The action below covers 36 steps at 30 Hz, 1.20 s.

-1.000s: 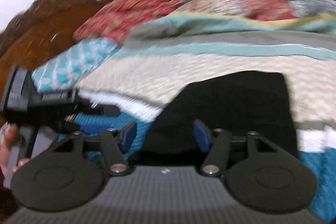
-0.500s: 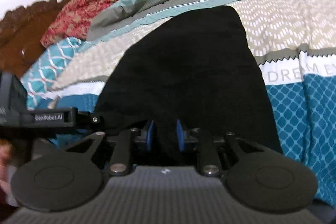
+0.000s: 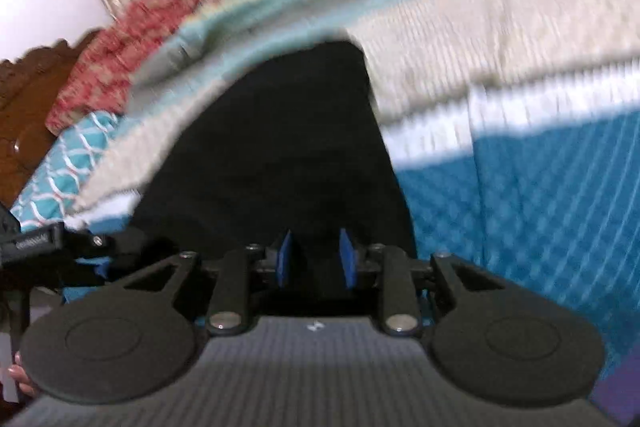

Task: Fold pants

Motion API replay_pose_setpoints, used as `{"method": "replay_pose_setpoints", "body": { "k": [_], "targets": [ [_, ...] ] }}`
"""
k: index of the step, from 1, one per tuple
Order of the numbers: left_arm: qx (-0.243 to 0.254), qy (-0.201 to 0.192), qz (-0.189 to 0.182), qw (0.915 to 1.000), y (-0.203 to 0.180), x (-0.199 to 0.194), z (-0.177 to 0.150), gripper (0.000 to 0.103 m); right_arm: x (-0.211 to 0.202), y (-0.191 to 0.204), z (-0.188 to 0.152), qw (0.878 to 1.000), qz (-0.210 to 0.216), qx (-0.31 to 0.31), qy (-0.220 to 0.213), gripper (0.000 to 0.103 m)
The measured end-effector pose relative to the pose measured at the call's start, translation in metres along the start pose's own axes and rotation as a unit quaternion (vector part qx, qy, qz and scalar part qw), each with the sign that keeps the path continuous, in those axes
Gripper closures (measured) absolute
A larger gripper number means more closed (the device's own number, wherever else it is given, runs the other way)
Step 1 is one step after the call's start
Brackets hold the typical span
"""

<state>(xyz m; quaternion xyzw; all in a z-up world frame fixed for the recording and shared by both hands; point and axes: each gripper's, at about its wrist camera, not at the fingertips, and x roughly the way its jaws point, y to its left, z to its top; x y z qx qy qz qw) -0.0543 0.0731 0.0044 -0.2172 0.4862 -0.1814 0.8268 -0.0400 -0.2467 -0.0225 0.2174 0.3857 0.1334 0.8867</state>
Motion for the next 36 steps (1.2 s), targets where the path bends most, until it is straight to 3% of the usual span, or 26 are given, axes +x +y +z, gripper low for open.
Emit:
{"method": "replay_pose_setpoints", "body": {
  "k": [12,36],
  "targets": [
    [0.014,-0.005,-0.001,0.9999,0.000,0.003,-0.002,0.003,0.000,-0.011,-0.006,0.999,0.023,0.024,-0.006,0.074],
    [0.009,-0.009,-0.008,0.9999,0.001,0.003,-0.003,0.002,-0.002,-0.019,-0.006,0.999,0.029,0.031,-0.008,0.074]
  ]
}}
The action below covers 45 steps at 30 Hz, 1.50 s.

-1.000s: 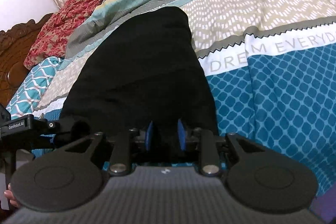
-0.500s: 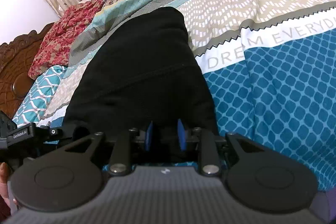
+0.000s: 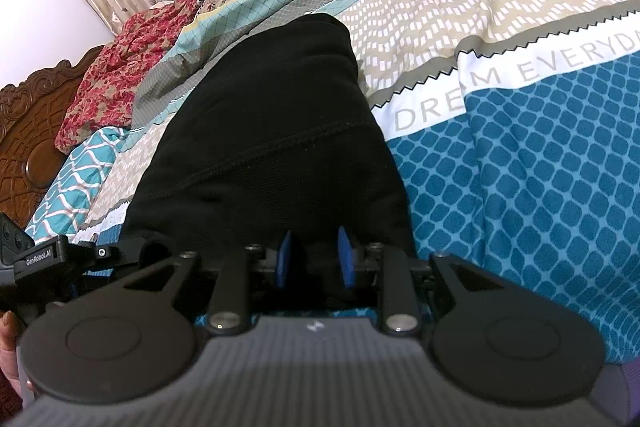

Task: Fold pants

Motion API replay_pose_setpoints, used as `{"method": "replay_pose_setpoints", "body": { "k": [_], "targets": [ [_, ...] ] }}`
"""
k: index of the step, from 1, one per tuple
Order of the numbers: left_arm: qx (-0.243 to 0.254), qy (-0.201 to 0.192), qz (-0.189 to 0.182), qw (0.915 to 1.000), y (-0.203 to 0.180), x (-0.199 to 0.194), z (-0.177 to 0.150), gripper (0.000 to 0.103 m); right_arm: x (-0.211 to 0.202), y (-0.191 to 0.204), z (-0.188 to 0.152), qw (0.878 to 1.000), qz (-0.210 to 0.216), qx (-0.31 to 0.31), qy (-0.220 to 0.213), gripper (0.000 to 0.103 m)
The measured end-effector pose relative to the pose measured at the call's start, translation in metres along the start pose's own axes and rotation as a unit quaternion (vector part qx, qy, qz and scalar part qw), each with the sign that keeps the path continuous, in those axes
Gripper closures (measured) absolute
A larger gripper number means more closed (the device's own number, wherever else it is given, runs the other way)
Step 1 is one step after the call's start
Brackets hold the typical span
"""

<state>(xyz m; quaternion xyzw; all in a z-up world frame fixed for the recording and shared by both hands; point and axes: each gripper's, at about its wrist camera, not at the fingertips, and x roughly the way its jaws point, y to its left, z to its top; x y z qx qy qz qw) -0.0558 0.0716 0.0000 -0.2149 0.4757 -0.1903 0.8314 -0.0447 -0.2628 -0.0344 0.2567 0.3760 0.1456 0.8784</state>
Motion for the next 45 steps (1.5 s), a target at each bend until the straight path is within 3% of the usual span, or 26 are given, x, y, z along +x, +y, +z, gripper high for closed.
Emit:
{"method": "replay_pose_setpoints", "body": {
  "k": [6,9,15,17,19,25,28,30,31,33,34,35,37,39,45],
  "targets": [
    [0.000,0.000,-0.002,1.0000,0.000,0.000,0.000,0.002,0.000,-0.001,0.000,1.000,0.000,0.000,0.000,0.074],
    [-0.018,-0.001,-0.024,0.9996,0.006,-0.007,0.005,0.001,-0.004,0.002,0.004,1.000,0.005,-0.004,0.003,0.072],
    [-0.031,-0.064,-0.054,0.9960,0.017,-0.038,0.026,0.000,-0.048,-0.012,0.024,0.995,0.069,0.023,-0.064,0.041],
    [-0.043,-0.058,-0.055,0.9959,0.019,-0.033,0.037,0.000,-0.052,-0.015,0.033,0.994,0.072,0.027,-0.082,0.022],
    [-0.049,-0.044,-0.055,0.9963,0.019,-0.021,0.044,0.000,-0.046,-0.017,0.040,0.994,0.059,0.026,-0.092,0.016],
    [-0.029,0.027,-0.058,0.9975,0.003,0.029,0.042,0.000,0.003,-0.021,0.047,0.998,0.047,0.007,-0.050,0.016],
    [-0.005,0.025,-0.046,0.9986,-0.003,0.040,0.030,0.000,0.025,-0.023,0.047,0.998,0.059,0.001,-0.028,0.016],
    [-0.003,0.036,-0.067,0.9971,-0.012,0.047,0.026,0.004,0.037,-0.026,0.045,0.997,0.072,0.015,-0.009,0.016],
    [-0.005,0.041,-0.077,0.9961,-0.017,0.050,0.023,0.006,0.042,-0.025,0.043,0.996,0.084,0.027,0.002,0.020],
    [0.017,0.030,-0.054,0.9980,-0.030,0.049,0.020,0.029,0.042,-0.010,0.041,0.996,0.085,0.014,0.015,0.037],
    [0.021,0.030,-0.052,0.9980,-0.033,0.048,0.022,0.034,0.040,-0.001,0.041,0.997,0.075,-0.008,0.015,0.053],
    [0.013,0.031,-0.060,0.9976,-0.033,0.045,0.027,0.043,0.035,0.005,0.043,0.997,0.077,-0.016,0.008,0.065],
    [-0.005,0.024,-0.092,0.9954,-0.032,0.035,0.043,0.049,0.023,0.013,0.053,0.995,0.097,-0.017,-0.011,0.068],
    [0.002,-0.002,-0.105,0.9944,-0.038,0.024,0.063,0.049,0.014,0.027,0.066,0.993,0.103,-0.038,-0.036,0.069],
    [0.065,-0.079,-0.086,0.9910,-0.063,0.025,0.149,0.049,0.025,0.070,0.129,0.977,0.116,-0.134,-0.116,0.069]
  ]
}}
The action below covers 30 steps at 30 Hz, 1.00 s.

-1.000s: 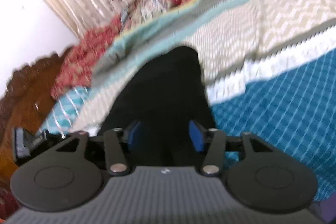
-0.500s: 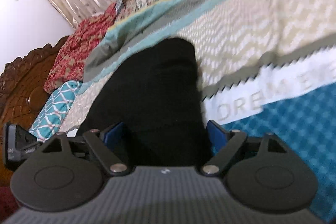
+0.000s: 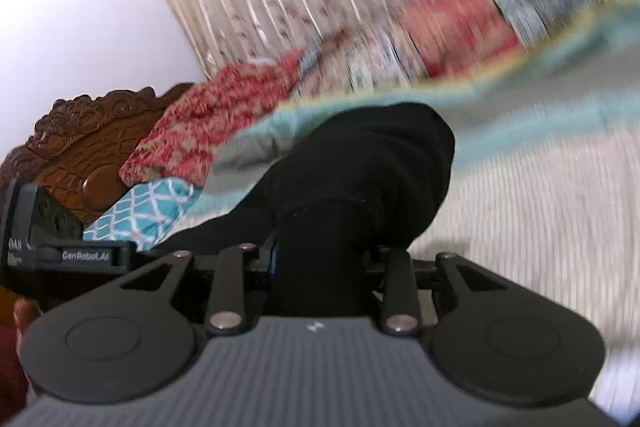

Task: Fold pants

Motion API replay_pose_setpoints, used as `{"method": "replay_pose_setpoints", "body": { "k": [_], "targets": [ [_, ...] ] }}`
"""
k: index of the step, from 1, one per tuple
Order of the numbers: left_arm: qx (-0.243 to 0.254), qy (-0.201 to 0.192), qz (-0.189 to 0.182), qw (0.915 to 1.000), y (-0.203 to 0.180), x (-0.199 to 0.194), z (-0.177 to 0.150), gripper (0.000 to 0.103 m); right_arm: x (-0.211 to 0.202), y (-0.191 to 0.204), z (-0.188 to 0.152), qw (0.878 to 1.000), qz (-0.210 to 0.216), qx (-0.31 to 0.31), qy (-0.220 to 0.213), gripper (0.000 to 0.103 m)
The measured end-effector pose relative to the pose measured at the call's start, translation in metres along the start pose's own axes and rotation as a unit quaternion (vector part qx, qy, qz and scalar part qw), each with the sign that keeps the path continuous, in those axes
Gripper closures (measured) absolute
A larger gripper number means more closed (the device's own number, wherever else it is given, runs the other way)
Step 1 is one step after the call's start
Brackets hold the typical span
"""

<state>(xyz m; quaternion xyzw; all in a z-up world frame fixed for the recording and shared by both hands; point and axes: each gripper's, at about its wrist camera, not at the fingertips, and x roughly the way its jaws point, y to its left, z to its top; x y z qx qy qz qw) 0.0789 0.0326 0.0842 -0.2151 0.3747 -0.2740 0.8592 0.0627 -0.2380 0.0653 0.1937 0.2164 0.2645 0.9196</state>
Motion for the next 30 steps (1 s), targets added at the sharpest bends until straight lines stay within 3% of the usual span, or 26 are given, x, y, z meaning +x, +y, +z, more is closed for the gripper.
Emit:
{"method": "replay_pose_setpoints", "body": {
  "k": [5,8,11,12,14,15,18,23,30],
  "targets": [
    [0.041,-0.011,0.042,0.9982,0.009,0.064,0.058,0.049,0.056,-0.039,0.043,0.999,-0.021,-0.020,-0.025,0.069],
    [0.043,-0.002,0.074,0.9963,0.025,0.110,0.075,0.048,0.091,-0.068,0.045,0.999,-0.050,-0.008,-0.017,0.069],
    [0.024,0.022,0.132,0.9907,0.053,0.158,0.075,0.039,0.126,-0.095,0.034,0.996,-0.093,0.012,0.008,0.068],
    [0.006,0.040,0.162,0.9859,0.063,0.175,0.073,0.028,0.143,-0.107,0.027,0.992,-0.116,0.027,0.032,0.066],
    [-0.022,0.036,0.172,0.9842,0.074,0.187,0.063,0.015,0.163,-0.120,0.012,0.980,-0.173,0.049,0.085,0.035],
    [-0.024,0.025,0.173,0.9844,0.072,0.184,0.059,0.012,0.164,-0.124,0.008,0.975,-0.191,0.069,0.085,0.033],
    [-0.015,0.031,0.186,0.9820,0.060,0.172,0.053,0.013,0.151,-0.128,0.011,0.973,-0.184,0.113,0.085,0.030],
    [0.019,0.009,0.183,0.9829,0.043,0.111,0.035,0.011,0.094,-0.099,0.015,0.977,-0.196,0.067,0.049,0.030],
    [0.040,0.015,0.207,0.9775,0.029,0.036,-0.032,0.011,0.006,-0.052,-0.031,0.981,-0.163,0.089,0.056,0.030]
  ]
}}
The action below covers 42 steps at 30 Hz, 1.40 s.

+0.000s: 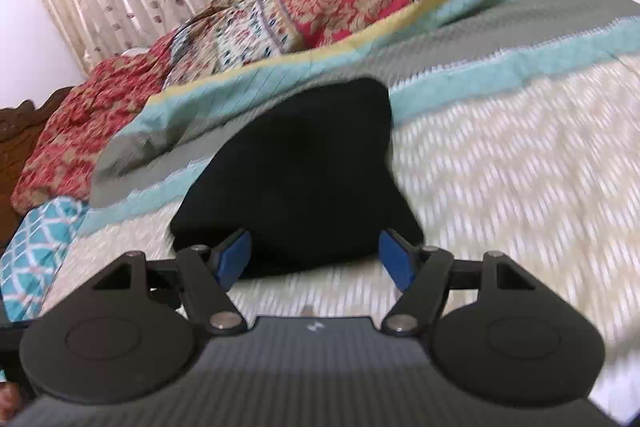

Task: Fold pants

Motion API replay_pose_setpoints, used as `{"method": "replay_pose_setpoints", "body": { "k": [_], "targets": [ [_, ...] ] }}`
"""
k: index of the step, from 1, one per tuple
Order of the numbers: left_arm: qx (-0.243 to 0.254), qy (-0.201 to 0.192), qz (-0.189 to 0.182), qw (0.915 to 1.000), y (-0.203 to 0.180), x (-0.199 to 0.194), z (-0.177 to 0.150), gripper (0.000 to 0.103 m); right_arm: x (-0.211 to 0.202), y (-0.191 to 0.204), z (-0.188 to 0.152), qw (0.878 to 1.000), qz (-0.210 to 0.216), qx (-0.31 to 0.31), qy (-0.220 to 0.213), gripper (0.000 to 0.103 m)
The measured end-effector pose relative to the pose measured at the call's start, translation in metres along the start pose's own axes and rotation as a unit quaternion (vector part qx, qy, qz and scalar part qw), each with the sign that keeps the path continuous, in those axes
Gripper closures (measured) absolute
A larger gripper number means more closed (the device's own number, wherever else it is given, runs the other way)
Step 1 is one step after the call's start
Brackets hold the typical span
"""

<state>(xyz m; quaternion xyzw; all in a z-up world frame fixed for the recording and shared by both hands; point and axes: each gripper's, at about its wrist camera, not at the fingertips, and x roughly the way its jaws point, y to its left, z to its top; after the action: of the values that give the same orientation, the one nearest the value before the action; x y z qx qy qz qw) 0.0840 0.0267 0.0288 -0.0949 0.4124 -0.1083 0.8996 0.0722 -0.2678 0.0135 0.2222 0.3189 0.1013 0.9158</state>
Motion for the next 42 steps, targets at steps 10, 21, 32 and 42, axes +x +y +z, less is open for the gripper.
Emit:
{"method": "replay_pose_setpoints", "body": {
  "k": [10,21,32,42],
  "targets": [
    [0.034,-0.044,0.039,0.9977,-0.004,-0.093,-0.068,0.003,-0.054,0.037,-0.055,0.999,0.000,-0.011,0.031,0.026],
    [0.026,-0.041,0.038,0.9981,-0.006,-0.143,-0.093,0.000,-0.084,0.055,-0.080,0.999,0.020,0.015,0.041,0.021],
    [0.037,0.022,0.064,0.9970,-0.010,-0.142,-0.101,0.000,-0.098,0.057,-0.093,0.999,0.022,0.023,0.039,0.017],
    [0.053,0.045,0.093,0.9932,-0.018,-0.134,-0.108,0.000,-0.096,0.048,-0.108,0.997,-0.004,0.055,0.057,0.017]
  ]
}}
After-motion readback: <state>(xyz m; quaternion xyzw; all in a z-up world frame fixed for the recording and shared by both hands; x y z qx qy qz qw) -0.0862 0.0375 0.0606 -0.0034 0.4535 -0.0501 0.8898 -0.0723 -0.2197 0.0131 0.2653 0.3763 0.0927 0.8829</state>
